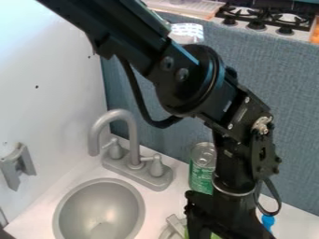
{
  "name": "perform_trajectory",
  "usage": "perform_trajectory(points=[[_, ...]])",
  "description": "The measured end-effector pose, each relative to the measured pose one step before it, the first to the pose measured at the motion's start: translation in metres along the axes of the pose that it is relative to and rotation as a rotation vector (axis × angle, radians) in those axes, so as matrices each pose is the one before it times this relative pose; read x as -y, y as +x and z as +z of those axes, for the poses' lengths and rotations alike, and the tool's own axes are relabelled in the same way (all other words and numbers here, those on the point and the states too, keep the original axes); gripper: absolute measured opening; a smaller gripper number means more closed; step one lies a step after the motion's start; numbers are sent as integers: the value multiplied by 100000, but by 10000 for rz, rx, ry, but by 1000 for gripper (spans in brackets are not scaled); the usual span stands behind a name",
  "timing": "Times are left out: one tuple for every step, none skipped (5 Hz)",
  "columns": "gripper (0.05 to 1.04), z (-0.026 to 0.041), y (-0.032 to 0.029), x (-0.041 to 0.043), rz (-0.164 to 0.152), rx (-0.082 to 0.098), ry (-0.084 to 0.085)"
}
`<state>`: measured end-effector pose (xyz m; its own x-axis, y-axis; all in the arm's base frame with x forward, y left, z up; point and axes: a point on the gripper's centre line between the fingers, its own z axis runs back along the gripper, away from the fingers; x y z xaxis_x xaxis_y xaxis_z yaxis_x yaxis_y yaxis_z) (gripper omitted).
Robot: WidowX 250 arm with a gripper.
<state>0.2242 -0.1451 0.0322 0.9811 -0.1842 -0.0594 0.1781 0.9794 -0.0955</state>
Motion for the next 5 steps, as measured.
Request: perform_trajectory(points=[[1007,-651,-268,-246,24,-254,108],[1007,735,1584,-1010,-32,434,250],[1007,699,1275,-1822,136,371,535],[1007,-779,1324,-1116,76,21,389],[1007,-1971,1165,-361,-132,-373,229]])
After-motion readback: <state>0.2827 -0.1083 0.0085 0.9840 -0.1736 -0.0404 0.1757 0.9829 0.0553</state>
